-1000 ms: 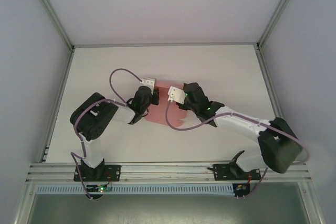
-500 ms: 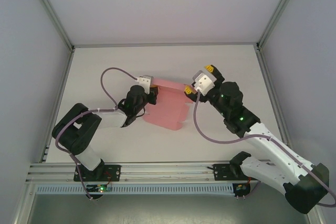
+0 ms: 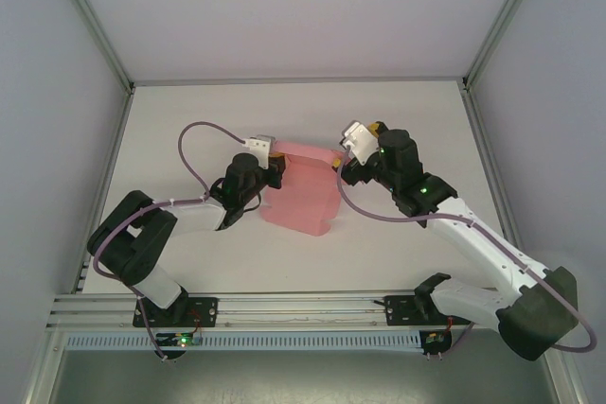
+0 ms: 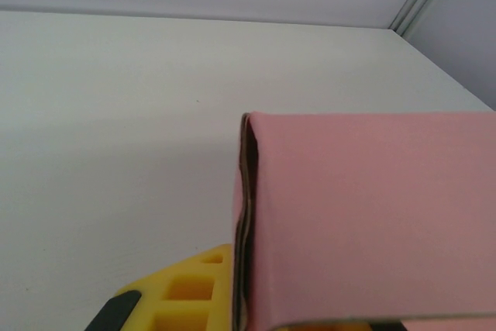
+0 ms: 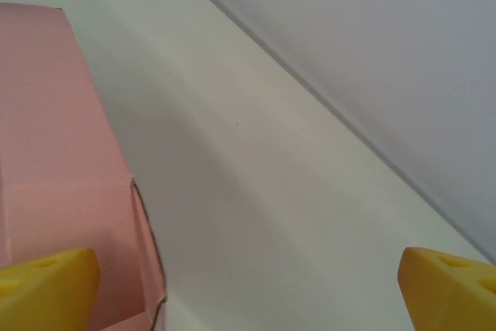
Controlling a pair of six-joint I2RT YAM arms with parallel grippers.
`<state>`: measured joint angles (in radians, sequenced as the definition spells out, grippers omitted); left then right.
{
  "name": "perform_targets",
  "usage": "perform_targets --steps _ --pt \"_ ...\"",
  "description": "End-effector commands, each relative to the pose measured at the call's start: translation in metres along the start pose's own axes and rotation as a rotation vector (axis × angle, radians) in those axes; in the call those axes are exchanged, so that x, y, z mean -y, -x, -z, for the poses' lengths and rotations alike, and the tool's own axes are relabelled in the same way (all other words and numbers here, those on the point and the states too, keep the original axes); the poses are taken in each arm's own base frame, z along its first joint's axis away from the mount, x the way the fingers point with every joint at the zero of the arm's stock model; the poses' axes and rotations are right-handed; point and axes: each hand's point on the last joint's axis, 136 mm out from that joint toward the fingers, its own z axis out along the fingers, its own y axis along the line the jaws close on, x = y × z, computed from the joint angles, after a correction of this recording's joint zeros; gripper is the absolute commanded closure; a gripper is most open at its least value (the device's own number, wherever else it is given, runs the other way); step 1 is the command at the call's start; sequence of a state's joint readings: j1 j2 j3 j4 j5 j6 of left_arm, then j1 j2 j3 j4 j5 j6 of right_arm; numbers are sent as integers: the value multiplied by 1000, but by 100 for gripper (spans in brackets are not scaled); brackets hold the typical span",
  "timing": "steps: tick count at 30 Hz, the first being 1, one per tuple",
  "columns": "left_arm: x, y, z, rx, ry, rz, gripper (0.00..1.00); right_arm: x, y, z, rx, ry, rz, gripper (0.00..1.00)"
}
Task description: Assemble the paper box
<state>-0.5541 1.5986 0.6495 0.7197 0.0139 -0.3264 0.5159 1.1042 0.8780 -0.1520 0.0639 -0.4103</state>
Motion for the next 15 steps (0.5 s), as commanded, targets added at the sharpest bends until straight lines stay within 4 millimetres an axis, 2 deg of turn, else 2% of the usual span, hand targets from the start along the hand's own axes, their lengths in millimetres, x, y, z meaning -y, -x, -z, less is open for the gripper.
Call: perform_targets --steps 1,8,15 --pt "2 5 -2 40 -38 34 100 9 11 1 15 0 -79 2" --pt "16 5 -11 43 -120 64 100 -7 17 -7 48 97 -97 1" --pt "18 10 -12 44 -128 54 100 -3 -4 -10 -38 69 -65 2"
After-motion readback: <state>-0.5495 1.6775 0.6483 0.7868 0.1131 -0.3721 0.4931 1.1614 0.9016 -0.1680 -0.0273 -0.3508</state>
